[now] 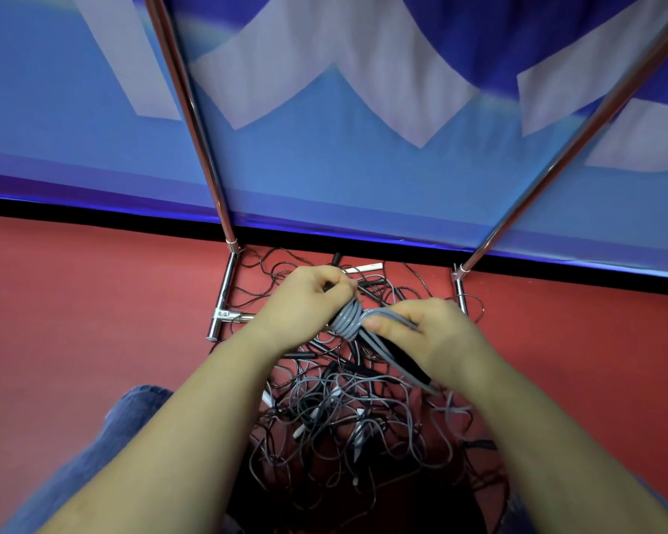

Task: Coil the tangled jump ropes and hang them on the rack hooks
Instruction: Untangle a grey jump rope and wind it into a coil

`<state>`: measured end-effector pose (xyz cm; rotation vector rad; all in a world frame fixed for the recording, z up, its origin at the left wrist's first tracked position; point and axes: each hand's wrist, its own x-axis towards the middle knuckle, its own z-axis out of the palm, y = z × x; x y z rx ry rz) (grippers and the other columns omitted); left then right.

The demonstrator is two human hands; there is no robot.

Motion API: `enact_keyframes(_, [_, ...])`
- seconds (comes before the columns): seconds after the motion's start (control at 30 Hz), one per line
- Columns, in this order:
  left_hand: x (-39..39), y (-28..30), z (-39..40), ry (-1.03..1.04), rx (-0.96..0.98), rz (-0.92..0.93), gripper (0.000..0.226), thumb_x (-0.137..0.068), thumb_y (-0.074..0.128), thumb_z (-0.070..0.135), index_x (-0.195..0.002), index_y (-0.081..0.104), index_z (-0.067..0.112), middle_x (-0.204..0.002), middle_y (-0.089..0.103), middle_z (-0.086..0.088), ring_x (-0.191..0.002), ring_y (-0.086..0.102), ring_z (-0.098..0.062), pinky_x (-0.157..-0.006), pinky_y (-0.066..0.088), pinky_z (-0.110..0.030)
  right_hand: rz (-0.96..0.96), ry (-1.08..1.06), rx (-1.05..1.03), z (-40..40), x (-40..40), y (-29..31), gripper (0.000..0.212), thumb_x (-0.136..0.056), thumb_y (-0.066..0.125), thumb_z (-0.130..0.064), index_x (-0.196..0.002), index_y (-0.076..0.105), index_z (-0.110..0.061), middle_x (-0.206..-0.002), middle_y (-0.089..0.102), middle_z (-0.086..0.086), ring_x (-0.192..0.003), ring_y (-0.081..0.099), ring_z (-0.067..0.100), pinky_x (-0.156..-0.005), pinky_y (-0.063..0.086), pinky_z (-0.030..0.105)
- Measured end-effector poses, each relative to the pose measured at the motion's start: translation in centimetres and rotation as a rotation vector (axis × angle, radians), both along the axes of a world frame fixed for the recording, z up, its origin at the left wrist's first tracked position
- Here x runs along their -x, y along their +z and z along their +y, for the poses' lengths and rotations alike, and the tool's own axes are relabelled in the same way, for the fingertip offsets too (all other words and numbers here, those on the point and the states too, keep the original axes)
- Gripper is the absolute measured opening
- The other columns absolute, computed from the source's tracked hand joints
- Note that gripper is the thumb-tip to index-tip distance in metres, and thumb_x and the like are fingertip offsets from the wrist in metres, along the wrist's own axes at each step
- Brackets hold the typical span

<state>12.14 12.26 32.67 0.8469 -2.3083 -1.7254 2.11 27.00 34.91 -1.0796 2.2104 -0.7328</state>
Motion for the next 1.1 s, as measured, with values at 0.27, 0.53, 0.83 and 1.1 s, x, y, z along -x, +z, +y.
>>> enact_keyframes(0.27, [-0.3,0.6,0.4,-0.05,-0.216,0.102,0.027,-0.096,0.054,0.014,-0.074,0.069,0.008,-0.068,0.066,0.002,-0.066,0.058,-0.01,-0.069,0.045,-0.023,-0.474,-0.073,0.031,0.0,1.0,-0.3,0.045,-0.076,0.056,-0.051,-0.068,0.059,-0.006,-0.04,0.037,-0.007,-0.039,0.029,0.008,-0.043,0.025,0.021])
enact_keyframes(0.53, [0.6,1.7,2.2,0.08,-0.566,0.129,0.036,-0.098,0.045,0.016,-0.065,0.059,0.016,-0.037,0.038,0.008,-0.029,0.027,-0.005,-0.035,0.02,-0.012,-1.071,-0.253,0.156,-0.6,0.4,-0.2,0.042,-0.074,0.055,-0.049,-0.066,0.055,-0.008,-0.04,0.042,-0.003,-0.029,0.035,0.006,-0.032,0.03,0.015])
enact_keyframes(0.83, [1.6,0.2,2.0,0.416,-0.285,0.077,0.028,-0.095,0.052,0.027,-0.07,0.054,0.012,-0.051,0.041,0.005,-0.048,0.032,-0.013,-0.049,0.027,-0.026,-0.907,-0.535,0.195,-2.5,-3.0,-1.8,0.042,-0.099,0.031,-0.017,-0.065,0.054,-0.009,-0.04,0.036,-0.006,-0.032,0.027,0.007,-0.035,0.024,0.018])
enact_keyframes(1.1, [0.4,-0.1,0.0,0.58,0.109,-0.005,0.033,-0.094,0.052,0.029,-0.063,0.046,0.02,-0.057,0.045,0.007,-0.052,0.039,-0.013,-0.054,0.03,-0.029,-0.4,-0.134,0.103,-1.6,-3.3,-0.3,0.027,-0.093,0.056,-0.032,-0.078,0.069,-0.013,-0.049,0.048,0.002,-0.046,0.048,0.012,-0.05,0.042,0.025])
